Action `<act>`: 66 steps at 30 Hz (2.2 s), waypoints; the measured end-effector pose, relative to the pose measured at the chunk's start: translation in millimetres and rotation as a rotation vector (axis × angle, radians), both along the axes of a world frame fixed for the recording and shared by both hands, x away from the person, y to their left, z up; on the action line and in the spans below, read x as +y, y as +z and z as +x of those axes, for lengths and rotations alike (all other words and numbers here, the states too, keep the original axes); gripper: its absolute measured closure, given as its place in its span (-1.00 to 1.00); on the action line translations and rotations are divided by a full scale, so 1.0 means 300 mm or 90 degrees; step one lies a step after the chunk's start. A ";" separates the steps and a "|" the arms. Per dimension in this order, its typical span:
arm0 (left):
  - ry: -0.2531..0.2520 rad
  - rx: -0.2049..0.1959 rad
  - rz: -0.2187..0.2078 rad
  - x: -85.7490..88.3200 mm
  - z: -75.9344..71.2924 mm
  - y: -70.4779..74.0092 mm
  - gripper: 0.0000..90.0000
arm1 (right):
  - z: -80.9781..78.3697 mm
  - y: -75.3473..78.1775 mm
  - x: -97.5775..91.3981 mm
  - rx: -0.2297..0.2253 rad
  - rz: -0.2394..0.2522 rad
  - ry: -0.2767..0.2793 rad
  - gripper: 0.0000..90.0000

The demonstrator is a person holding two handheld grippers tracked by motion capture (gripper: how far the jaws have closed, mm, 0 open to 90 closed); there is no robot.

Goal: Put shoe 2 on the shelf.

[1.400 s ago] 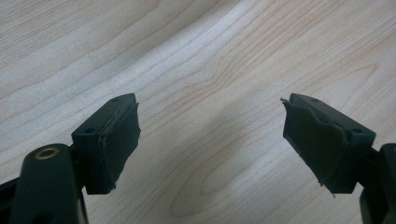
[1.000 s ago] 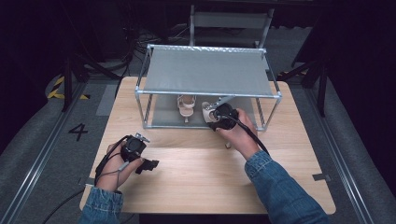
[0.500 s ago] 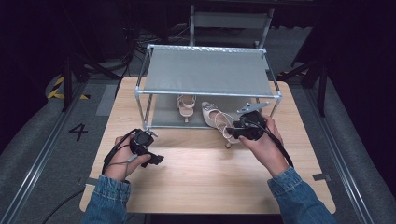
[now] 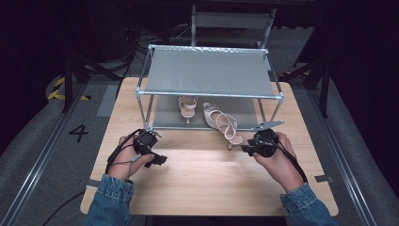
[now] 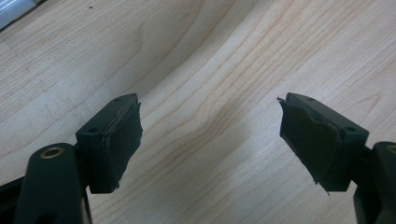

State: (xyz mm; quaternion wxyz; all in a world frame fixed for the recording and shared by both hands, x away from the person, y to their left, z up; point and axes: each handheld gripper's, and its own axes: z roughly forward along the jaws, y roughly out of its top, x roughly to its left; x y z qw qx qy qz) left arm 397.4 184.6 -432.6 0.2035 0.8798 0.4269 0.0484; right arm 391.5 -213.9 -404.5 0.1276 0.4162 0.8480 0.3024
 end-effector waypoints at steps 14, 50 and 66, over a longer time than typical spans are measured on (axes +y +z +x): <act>0.016 -0.009 -0.003 0.029 -0.012 -0.003 -0.52 | 0.031 -0.189 0.054 -0.026 0.014 0.003 0.23; 0.052 -0.004 -0.007 0.112 -0.063 -0.025 -0.53 | 0.260 -0.146 0.222 -0.066 0.039 0.027 0.76; 0.083 0.002 -0.001 0.178 -0.121 -0.041 -0.53 | 0.359 -0.164 0.349 -0.085 0.033 0.052 0.78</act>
